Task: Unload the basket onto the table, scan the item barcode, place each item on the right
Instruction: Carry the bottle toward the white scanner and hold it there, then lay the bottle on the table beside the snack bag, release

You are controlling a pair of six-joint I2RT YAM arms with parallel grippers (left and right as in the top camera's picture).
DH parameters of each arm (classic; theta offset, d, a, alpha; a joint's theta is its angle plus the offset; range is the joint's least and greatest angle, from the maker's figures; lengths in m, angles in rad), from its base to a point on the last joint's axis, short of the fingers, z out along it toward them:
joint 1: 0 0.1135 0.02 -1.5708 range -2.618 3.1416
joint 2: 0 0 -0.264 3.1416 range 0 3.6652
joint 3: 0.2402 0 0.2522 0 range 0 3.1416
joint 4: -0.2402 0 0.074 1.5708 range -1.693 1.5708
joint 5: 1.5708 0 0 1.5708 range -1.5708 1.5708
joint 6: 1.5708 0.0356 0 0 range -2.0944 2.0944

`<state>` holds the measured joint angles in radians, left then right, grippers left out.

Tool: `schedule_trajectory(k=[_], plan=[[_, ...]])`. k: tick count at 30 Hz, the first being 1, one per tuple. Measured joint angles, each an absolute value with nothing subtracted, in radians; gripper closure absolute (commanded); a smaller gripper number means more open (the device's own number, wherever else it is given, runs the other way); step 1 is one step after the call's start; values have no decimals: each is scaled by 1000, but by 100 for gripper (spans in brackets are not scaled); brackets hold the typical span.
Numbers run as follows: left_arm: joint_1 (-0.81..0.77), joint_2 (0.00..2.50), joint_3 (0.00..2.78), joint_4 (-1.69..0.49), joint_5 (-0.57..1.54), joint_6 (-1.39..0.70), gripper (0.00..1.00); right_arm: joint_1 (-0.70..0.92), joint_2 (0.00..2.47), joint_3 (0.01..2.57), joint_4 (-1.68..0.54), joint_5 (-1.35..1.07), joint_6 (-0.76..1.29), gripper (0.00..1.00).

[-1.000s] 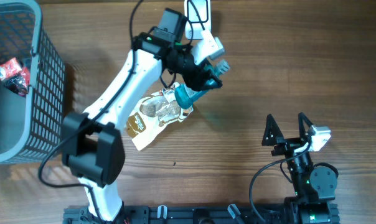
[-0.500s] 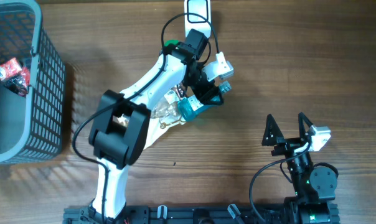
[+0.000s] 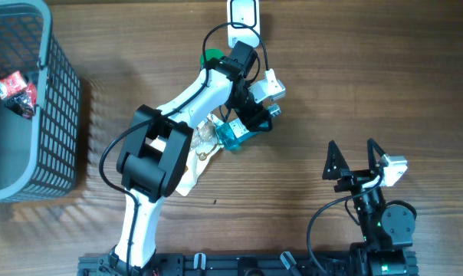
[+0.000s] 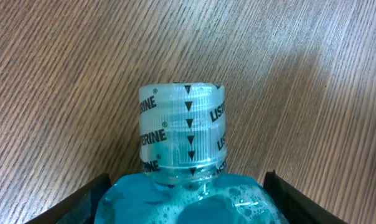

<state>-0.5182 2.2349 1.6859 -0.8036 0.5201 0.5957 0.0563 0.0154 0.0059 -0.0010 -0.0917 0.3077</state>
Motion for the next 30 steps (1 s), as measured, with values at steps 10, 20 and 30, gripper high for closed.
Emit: schedule_trajectory(k=[10,20,30], plan=[[-562,2235,1686,-804,551,580,0,56,15,6,-1,-92,308,0],[-551,1913,2033,-991,266,351,0,56,15,6,-1,-92,308,0],[316,1630,2164,-1112,59,65,0,56,15,6,-1,-92,308,0]])
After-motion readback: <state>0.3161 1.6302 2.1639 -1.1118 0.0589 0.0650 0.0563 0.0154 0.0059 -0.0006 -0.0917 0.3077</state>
